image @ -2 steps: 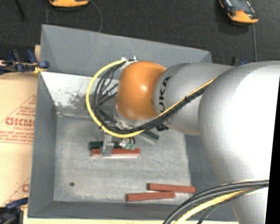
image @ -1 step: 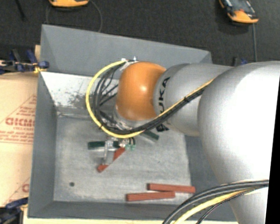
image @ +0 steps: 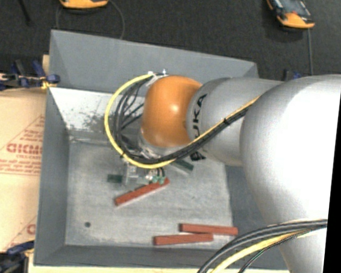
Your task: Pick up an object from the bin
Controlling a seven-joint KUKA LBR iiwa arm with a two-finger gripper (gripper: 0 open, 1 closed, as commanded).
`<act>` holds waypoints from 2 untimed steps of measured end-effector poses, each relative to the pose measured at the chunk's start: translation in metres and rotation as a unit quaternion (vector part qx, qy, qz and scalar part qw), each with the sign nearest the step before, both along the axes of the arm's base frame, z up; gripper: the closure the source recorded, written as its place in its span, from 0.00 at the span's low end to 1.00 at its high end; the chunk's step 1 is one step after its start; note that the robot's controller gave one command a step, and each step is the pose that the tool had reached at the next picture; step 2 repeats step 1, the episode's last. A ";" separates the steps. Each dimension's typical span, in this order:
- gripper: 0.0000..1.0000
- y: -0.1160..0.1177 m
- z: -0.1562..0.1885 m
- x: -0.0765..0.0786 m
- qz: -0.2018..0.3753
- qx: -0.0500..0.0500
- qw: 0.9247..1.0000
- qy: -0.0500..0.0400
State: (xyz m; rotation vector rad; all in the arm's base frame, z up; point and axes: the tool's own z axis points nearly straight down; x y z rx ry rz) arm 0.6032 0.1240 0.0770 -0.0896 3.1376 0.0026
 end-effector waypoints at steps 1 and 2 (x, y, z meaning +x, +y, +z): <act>1.00 -0.024 0.140 -0.019 0.033 -0.001 0.999 -0.005; 1.00 -0.024 0.140 -0.019 0.033 -0.001 0.999 -0.005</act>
Offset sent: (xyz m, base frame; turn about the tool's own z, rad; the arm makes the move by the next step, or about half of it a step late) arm -0.0215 -0.0227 0.1342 -0.0687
